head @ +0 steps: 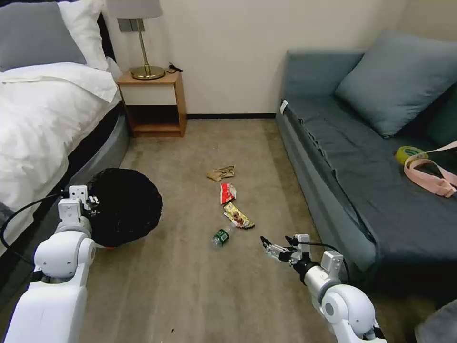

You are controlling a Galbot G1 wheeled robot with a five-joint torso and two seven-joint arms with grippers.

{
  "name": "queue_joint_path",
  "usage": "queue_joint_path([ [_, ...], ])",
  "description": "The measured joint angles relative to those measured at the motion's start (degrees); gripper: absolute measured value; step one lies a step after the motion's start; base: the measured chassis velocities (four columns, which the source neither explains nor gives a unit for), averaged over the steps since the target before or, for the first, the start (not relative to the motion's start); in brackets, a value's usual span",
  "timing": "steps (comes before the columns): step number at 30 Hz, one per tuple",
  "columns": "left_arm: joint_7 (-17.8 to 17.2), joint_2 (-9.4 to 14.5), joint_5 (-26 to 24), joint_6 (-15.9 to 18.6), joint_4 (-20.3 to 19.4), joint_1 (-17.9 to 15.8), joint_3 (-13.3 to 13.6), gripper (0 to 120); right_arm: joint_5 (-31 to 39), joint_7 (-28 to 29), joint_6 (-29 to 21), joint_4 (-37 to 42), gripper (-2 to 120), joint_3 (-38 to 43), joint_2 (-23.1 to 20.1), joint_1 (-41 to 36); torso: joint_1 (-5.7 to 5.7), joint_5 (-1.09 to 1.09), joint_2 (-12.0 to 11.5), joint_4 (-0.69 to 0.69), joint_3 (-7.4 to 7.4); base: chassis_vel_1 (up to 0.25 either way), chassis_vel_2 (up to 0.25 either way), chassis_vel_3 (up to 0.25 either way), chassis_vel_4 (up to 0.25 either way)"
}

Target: Pick up the trash bin, then pick up the garbage on the floor and place it into the trash bin.

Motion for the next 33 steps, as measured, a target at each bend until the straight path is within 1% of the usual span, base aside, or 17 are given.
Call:
queue_joint_path([
  [12,0.09,0.04,0.07,-0.16,0.47,0.08,-0.18,5,-0.73,-0.20,-0.13,-1.01,100,-1.13,-0.38,0.82,0.00,0.00,0.00,0.00,0.00,-0.090,0.096,0.094,-0.088],
  [23,0.13,-0.36,0.17,-0.21,1.06,-0.72,-0.01,5,-1.13,-0.43,-0.18,-2.32,100,-2.00,-0.47,1.58,0.00,0.00,0.00,0.01,0.00,-0.095,0.095,0.099,-0.099],
  [33,0.22,-0.60,0.31,-0.43,1.11,-0.37,0.09,5,-1.90,-0.78,-0.16,-2.88,100,-2.67,-0.55,1.60,0.00,0.00,0.00,0.00,0.00,-0.108,0.096,0.101,-0.087],
])
